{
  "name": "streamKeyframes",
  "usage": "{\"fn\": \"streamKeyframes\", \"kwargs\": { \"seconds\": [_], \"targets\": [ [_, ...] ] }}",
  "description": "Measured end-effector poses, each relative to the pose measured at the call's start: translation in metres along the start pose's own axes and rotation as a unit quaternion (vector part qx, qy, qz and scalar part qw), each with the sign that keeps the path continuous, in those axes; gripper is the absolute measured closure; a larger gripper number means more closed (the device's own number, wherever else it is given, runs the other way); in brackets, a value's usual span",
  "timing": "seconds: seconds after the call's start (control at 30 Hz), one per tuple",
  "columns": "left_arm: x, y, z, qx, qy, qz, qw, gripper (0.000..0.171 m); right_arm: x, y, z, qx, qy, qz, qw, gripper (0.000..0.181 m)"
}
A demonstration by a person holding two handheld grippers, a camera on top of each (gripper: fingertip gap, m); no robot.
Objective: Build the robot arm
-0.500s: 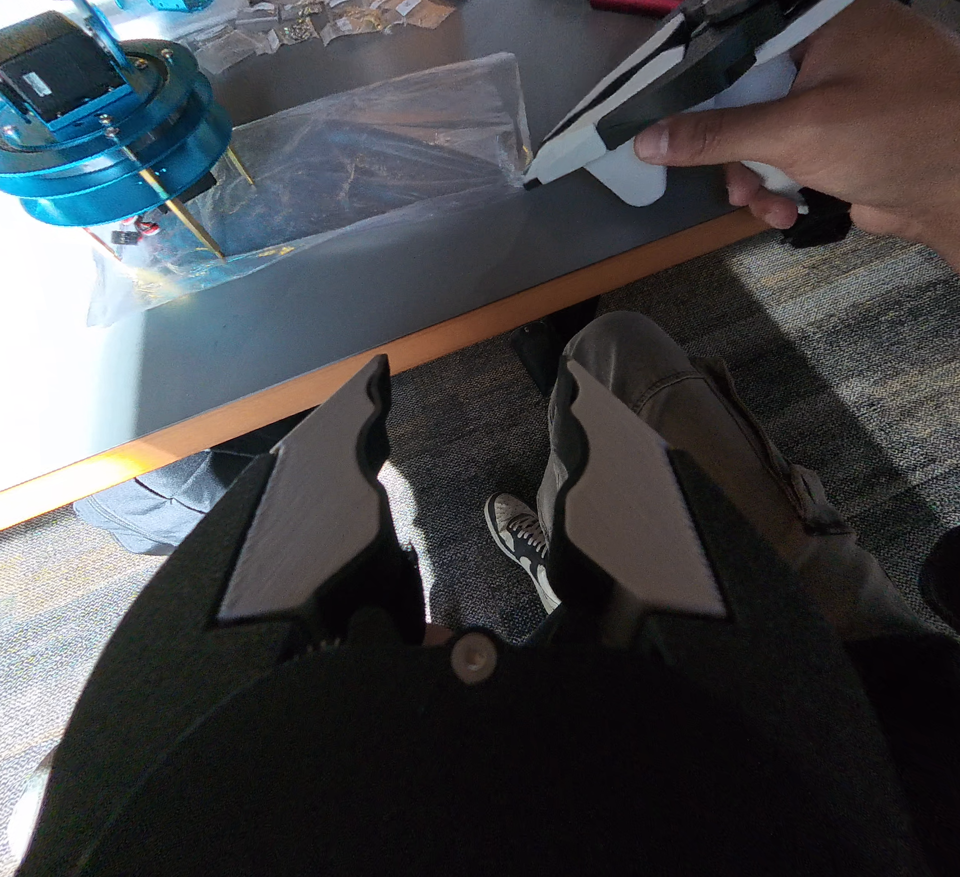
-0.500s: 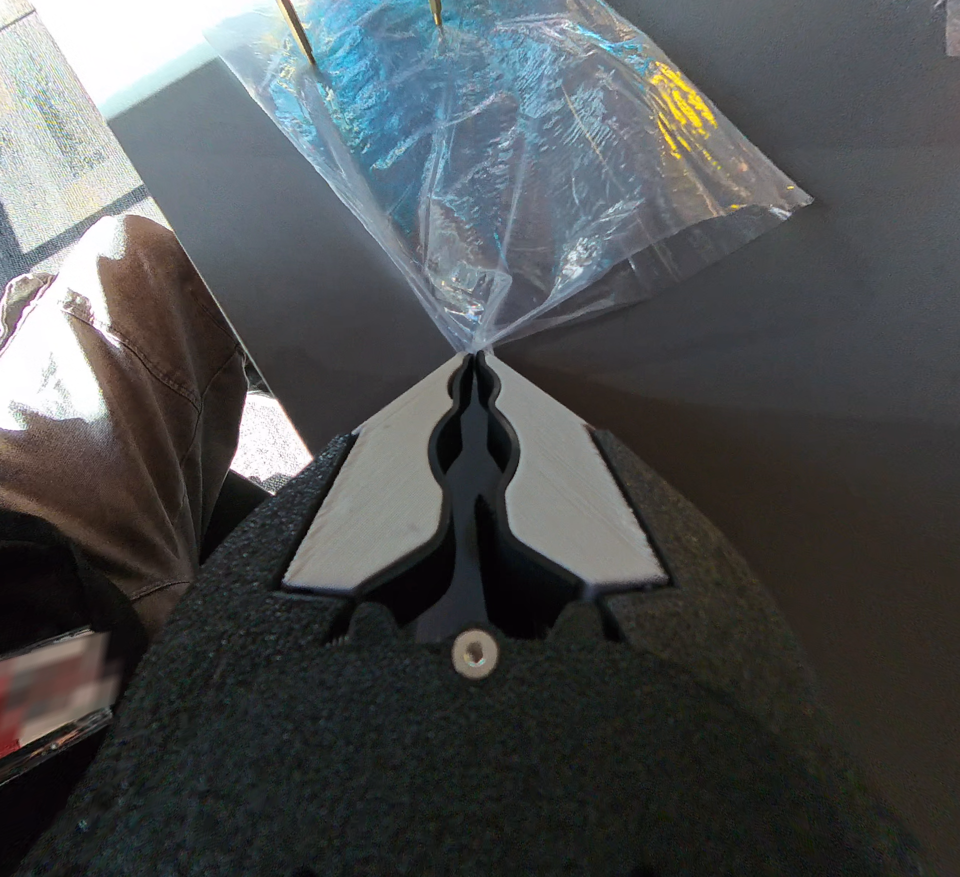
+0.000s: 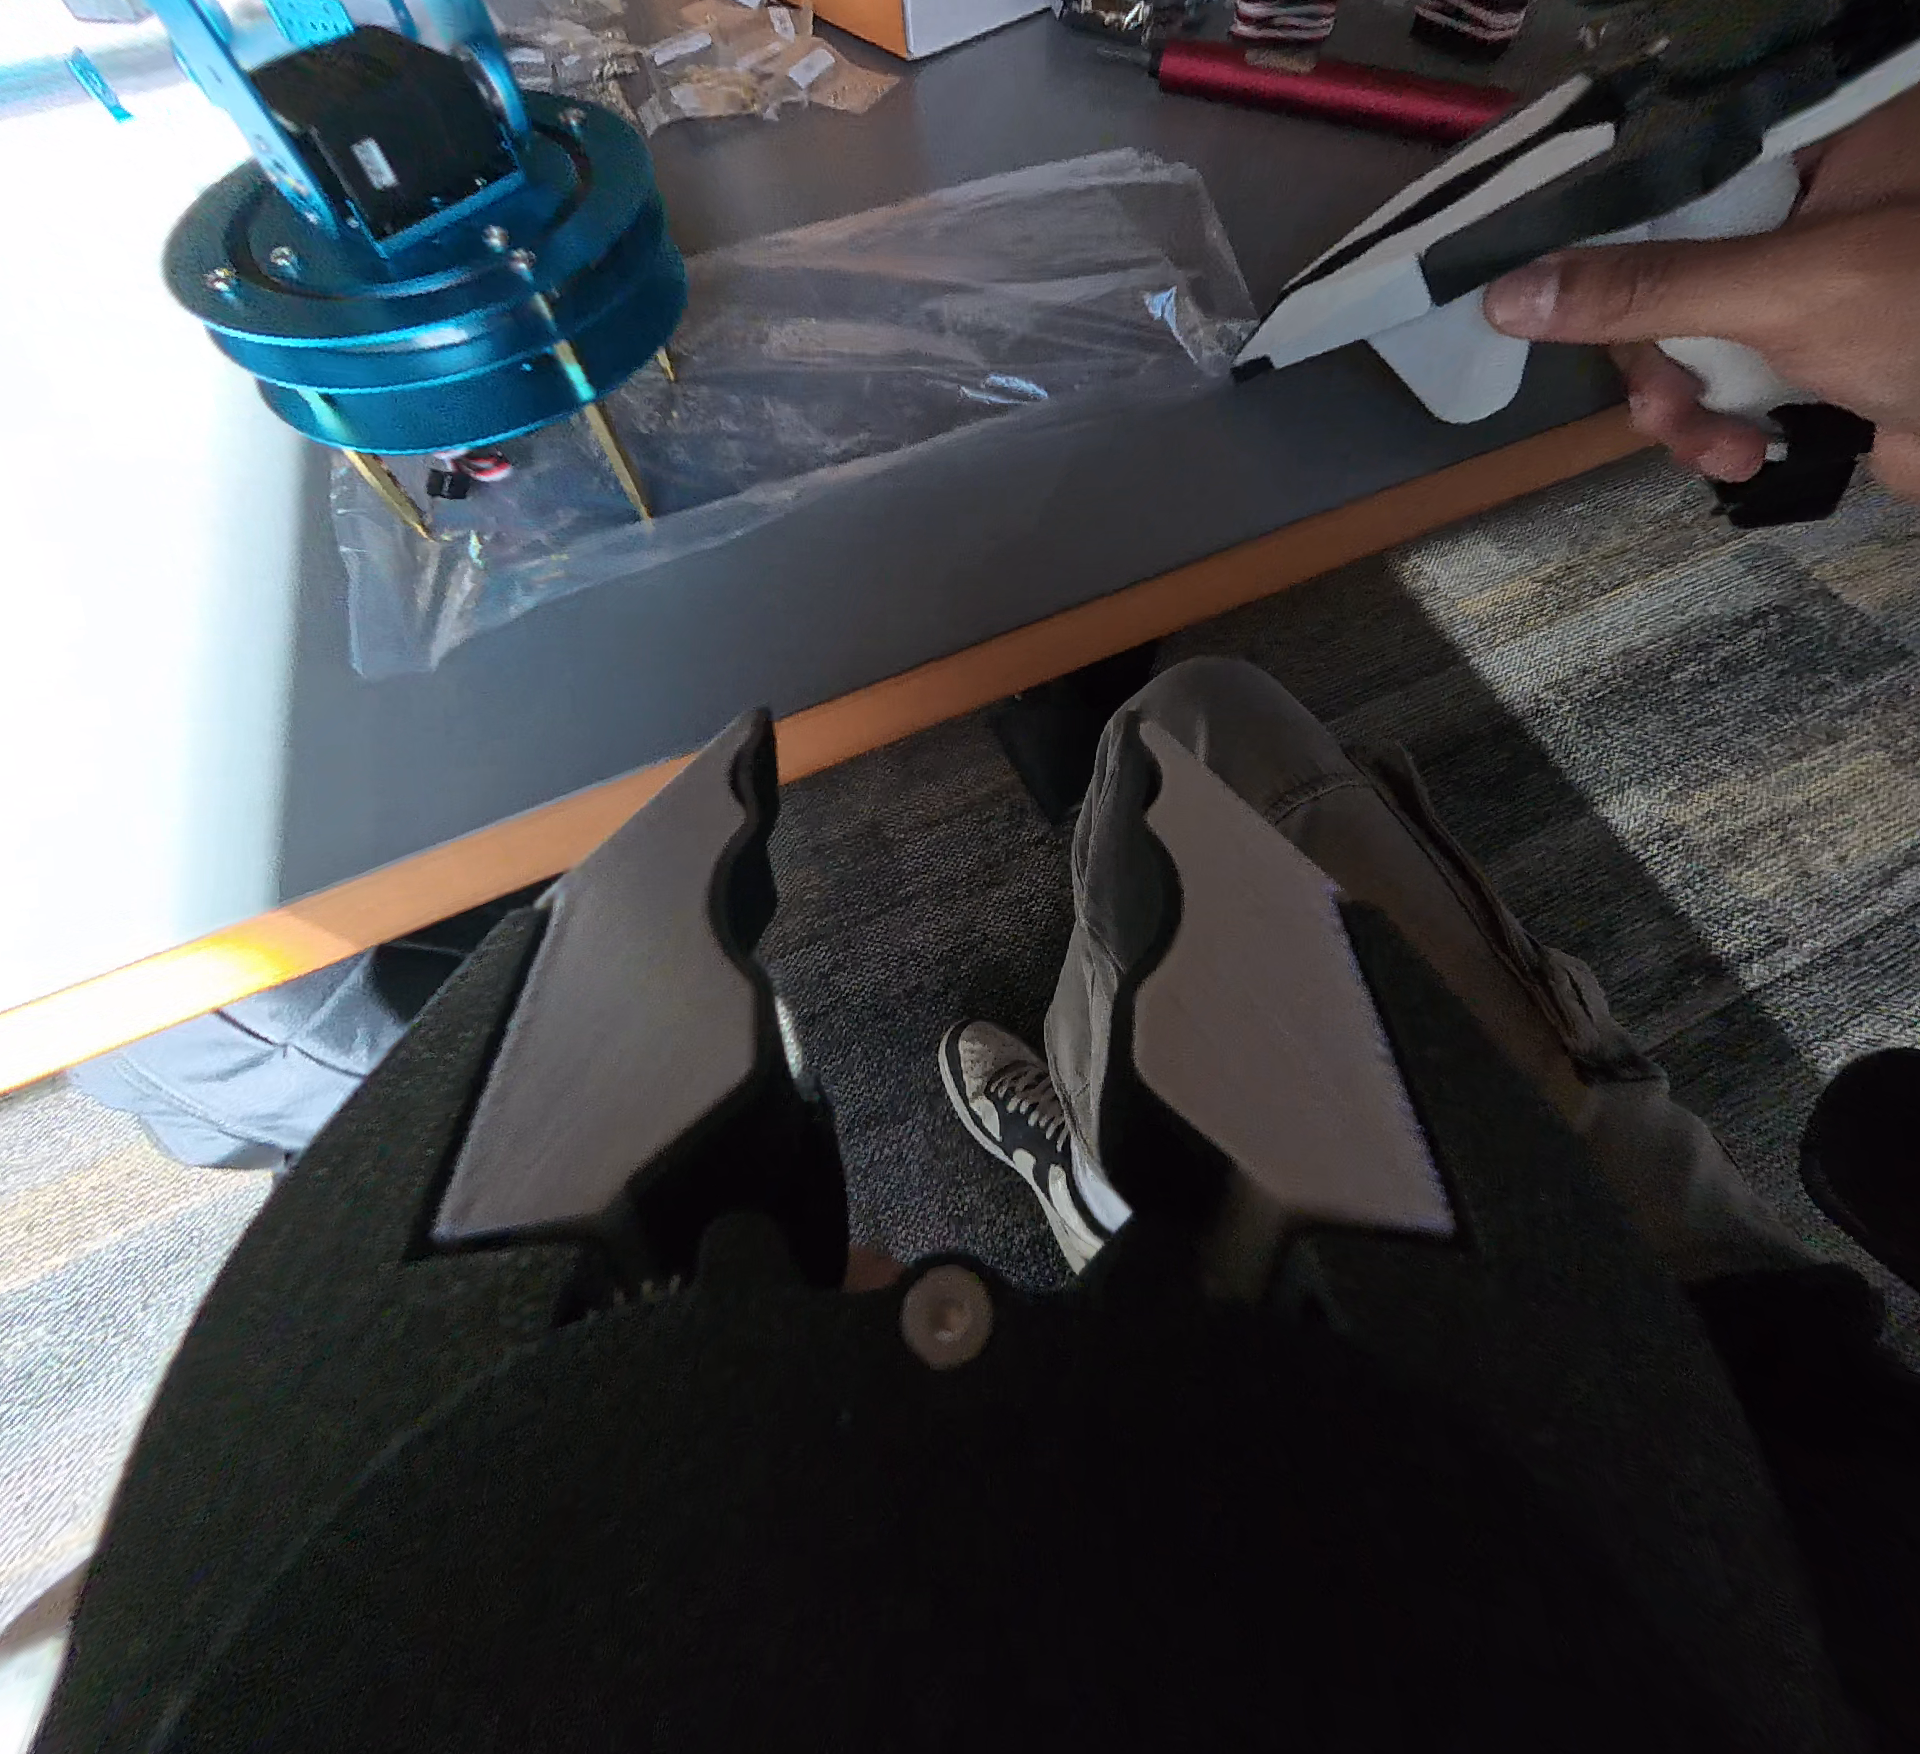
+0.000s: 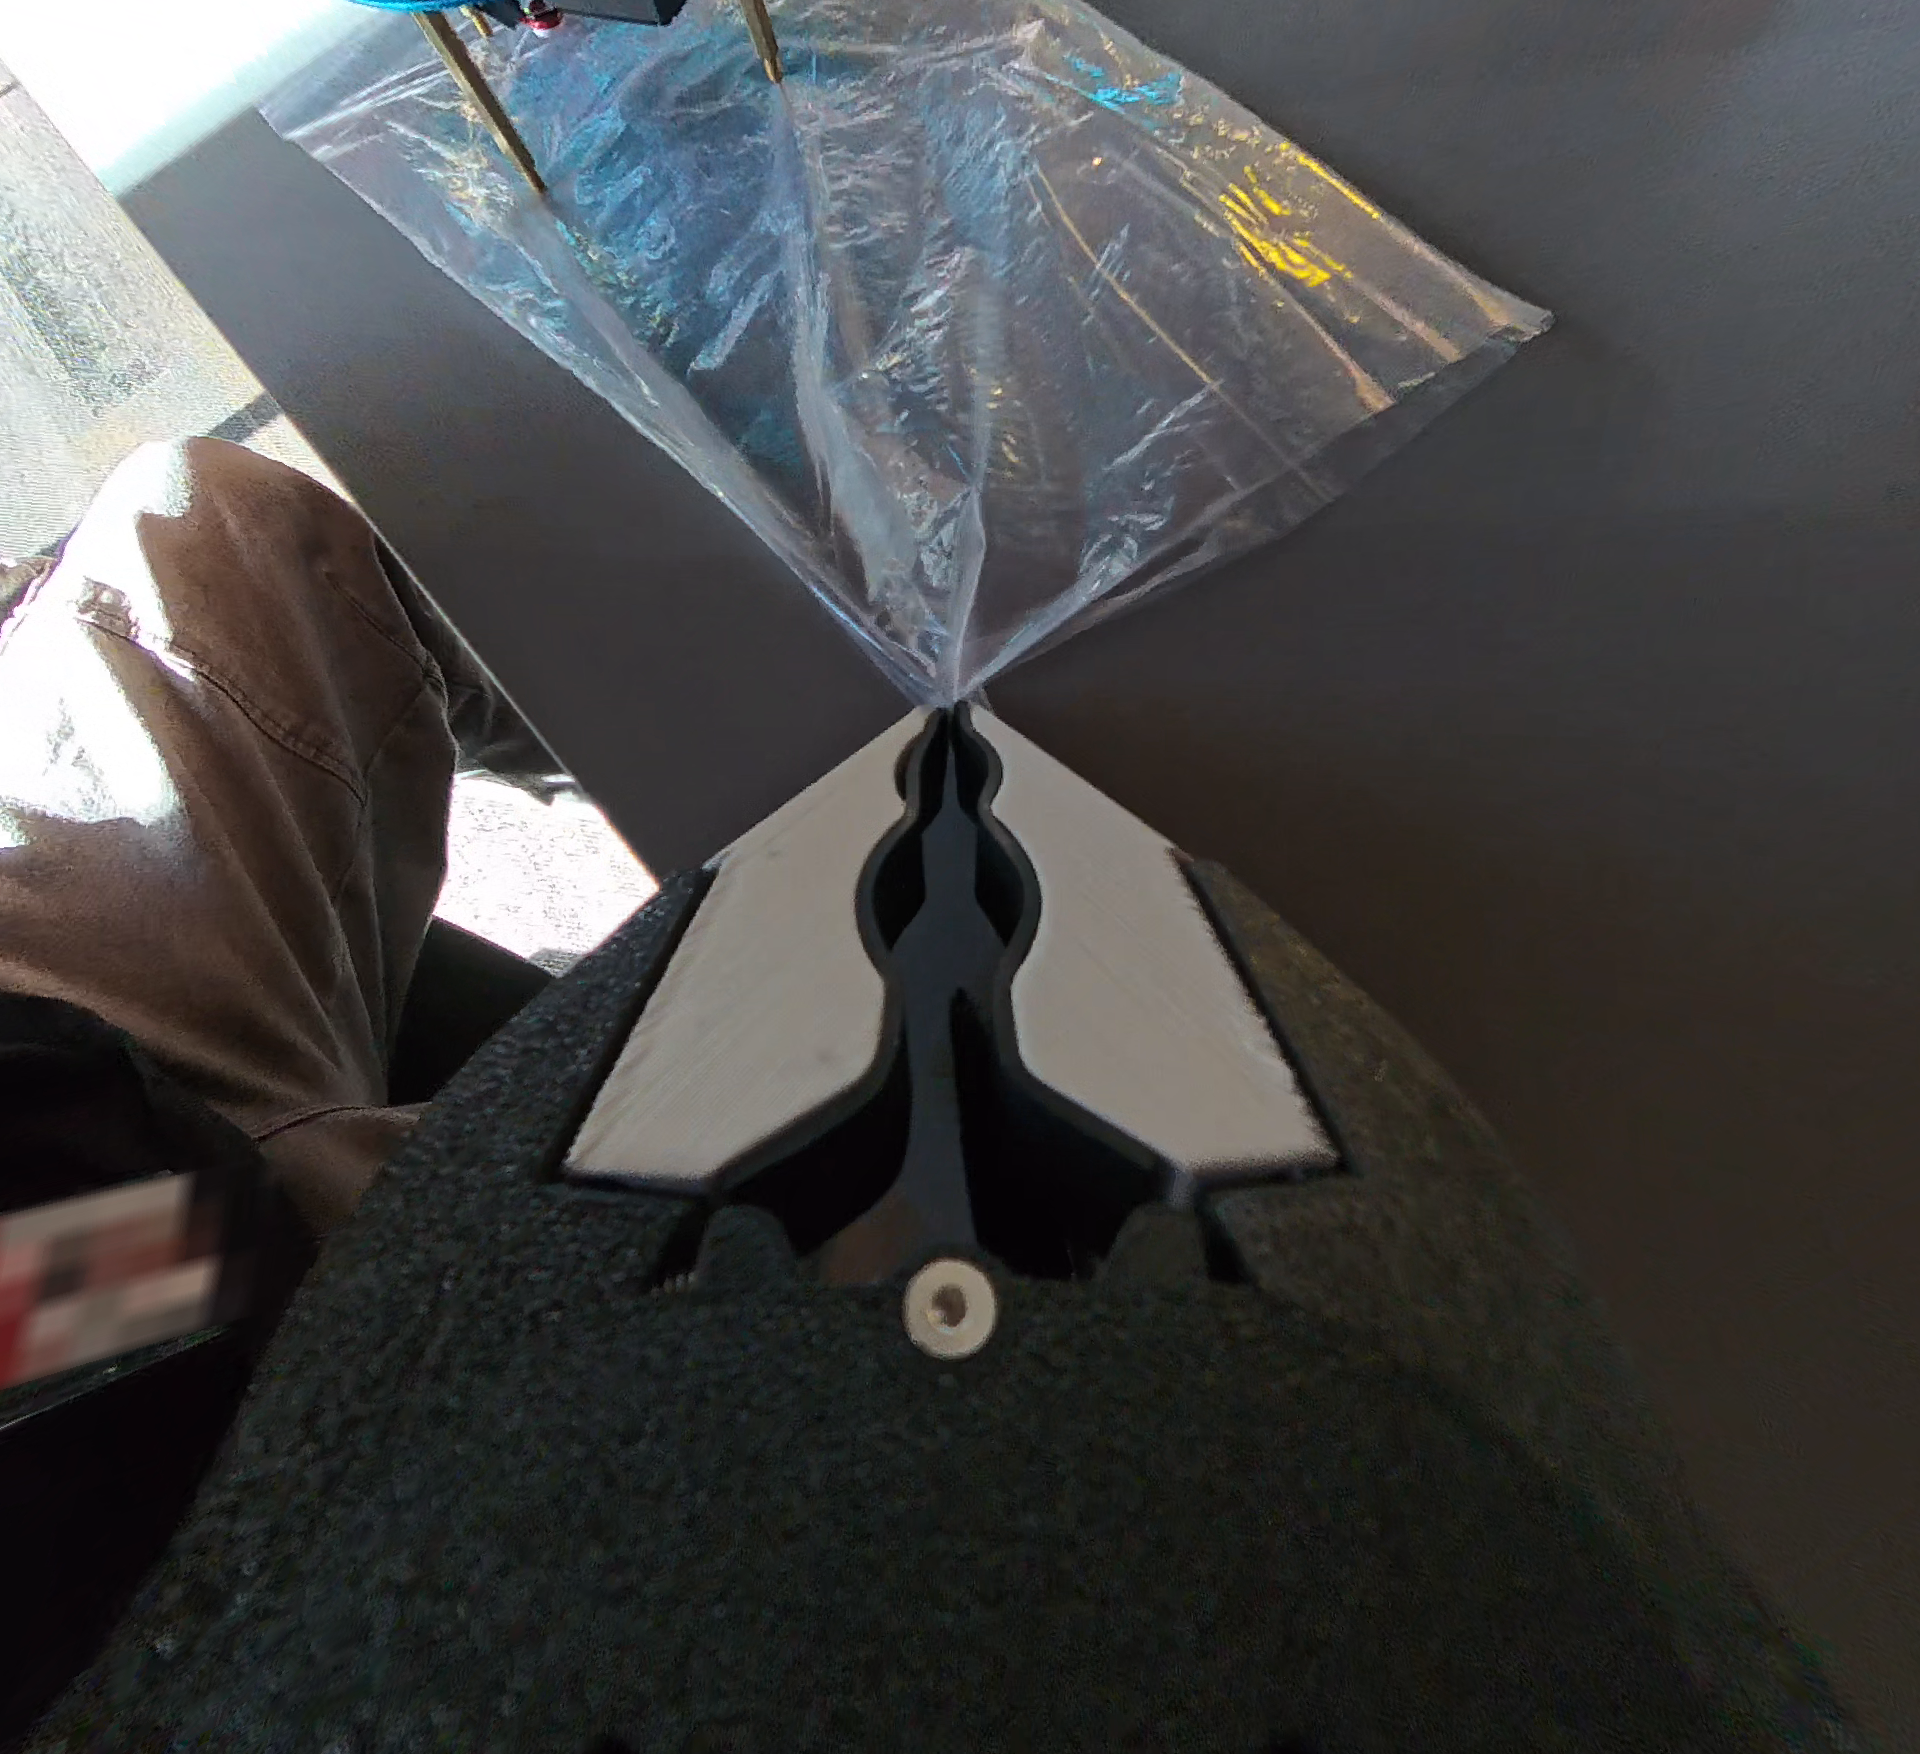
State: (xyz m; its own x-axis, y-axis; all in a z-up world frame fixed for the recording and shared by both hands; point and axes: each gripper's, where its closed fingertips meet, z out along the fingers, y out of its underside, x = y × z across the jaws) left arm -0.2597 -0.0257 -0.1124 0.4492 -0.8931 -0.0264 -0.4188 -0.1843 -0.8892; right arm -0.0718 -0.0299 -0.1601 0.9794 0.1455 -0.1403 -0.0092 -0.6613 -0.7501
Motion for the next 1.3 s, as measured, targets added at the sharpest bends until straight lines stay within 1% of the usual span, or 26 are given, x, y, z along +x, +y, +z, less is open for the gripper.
{"fn": "streamKeyframes", "kwargs": {
  "seconds": [0.03,0.1,0.13,0.17,0.23,0.27,0.3,0.33,0.37,0.4,0.47,0.57,0.67,0.7,0.77,0.9,1.0,1.03,1.07,1.17,1.27,1.3],
  "targets": [
    [-0.005,-0.006,0.000,0.009,0.015,0.002,1.000,0.105,0.003,-0.001,-0.003,0.005,0.008,-0.004,1.000,0.178],
    [-0.019,-0.020,-0.003,0.026,0.060,0.034,0.997,0.100,0.004,-0.012,-0.014,0.024,0.025,-0.032,0.999,0.159],
    [-0.034,-0.030,-0.004,0.042,0.065,0.054,0.996,0.098,0.003,-0.023,-0.021,0.043,0.034,-0.051,0.997,0.143],
    [-0.054,-0.041,-0.002,0.060,0.058,0.071,0.994,0.097,-0.005,-0.038,-0.026,0.063,0.027,-0.073,0.995,0.129],
    [-0.096,-0.056,0.010,0.066,0.054,0.091,0.992,0.093,-0.028,-0.067,-0.028,0.085,-0.005,-0.114,0.990,0.108],
    [-0.114,-0.059,0.021,0.055,0.063,0.091,0.992,0.087,-0.039,-0.080,-0.022,0.086,-0.024,-0.133,0.987,0.096],
    [-0.129,-0.057,0.035,0.036,0.075,0.098,0.992,0.079,-0.052,-0.090,-0.010,0.079,-0.049,-0.150,0.984,0.082],
    [-0.141,-0.053,0.049,0.016,0.085,0.114,0.990,0.072,-0.061,-0.098,0.006,0.070,-0.071,-0.165,0.981,0.072],
    [-0.149,-0.048,0.063,-0.003,0.102,0.127,0.987,0.070,-0.066,-0.106,0.024,0.064,-0.085,-0.179,0.978,0.070],
    [-0.149,-0.043,0.074,-0.020,0.135,0.129,0.982,0.070,-0.070,-0.114,0.043,0.062,-0.101,-0.190,0.975,0.068],
    [-0.147,-0.040,0.088,-0.038,0.196,0.130,0.971,0.066,-0.078,-0.119,0.077,0.024,-0.144,-0.195,0.970,0.053],
    [-0.153,-0.038,0.108,-0.051,0.223,0.164,0.960,0.066,-0.085,-0.128,0.110,0.001,-0.164,-0.222,0.961,0.057],
    [-0.145,-0.040,0.116,-0.051,0.274,0.170,0.945,0.067,-0.091,-0.134,0.133,-0.007,-0.182,-0.235,0.955,0.058],
    [-0.145,-0.040,0.118,-0.055,0.283,0.173,0.942,0.064,-0.094,-0.137,0.136,-0.002,-0.191,-0.230,0.954,0.056],
    [-0.145,-0.041,0.120,-0.058,0.293,0.177,0.938,0.063,-0.096,-0.138,0.142,-0.010,-0.207,-0.216,0.954,0.055],
    [-0.146,-0.040,0.115,-0.068,0.282,0.192,0.938,0.064,-0.101,-0.138,0.143,-0.017,-0.200,-0.226,0.953,0.055],
    [-0.151,-0.048,0.111,-0.057,0.278,0.191,0.940,0.064,-0.104,-0.145,0.142,-0.013,-0.200,-0.230,0.952,0.055],
    [-0.153,-0.054,0.109,-0.050,0.280,0.182,0.941,0.062,-0.104,-0.151,0.140,-0.014,-0.204,-0.228,0.952,0.055],
    [-0.156,-0.060,0.108,-0.047,0.282,0.175,0.942,0.064,-0.105,-0.158,0.138,-0.016,-0.208,-0.227,0.951,0.056],
    [-0.174,-0.083,0.111,-0.037,0.268,0.184,0.945,0.064,-0.101,-0.185,0.139,-0.020,-0.200,-0.246,0.948,0.056],
    [-0.205,-0.111,0.123,-0.028,0.251,0.185,0.950,0.062,-0.091,-0.223,0.150,-0.021,-0.201,-0.268,0.942,0.055],
    [-0.218,-0.122,0.130,-0.027,0.245,0.184,0.951,0.065,-0.086,-0.239,0.156,-0.021,-0.202,-0.274,0.940,0.055]
  ]
}}
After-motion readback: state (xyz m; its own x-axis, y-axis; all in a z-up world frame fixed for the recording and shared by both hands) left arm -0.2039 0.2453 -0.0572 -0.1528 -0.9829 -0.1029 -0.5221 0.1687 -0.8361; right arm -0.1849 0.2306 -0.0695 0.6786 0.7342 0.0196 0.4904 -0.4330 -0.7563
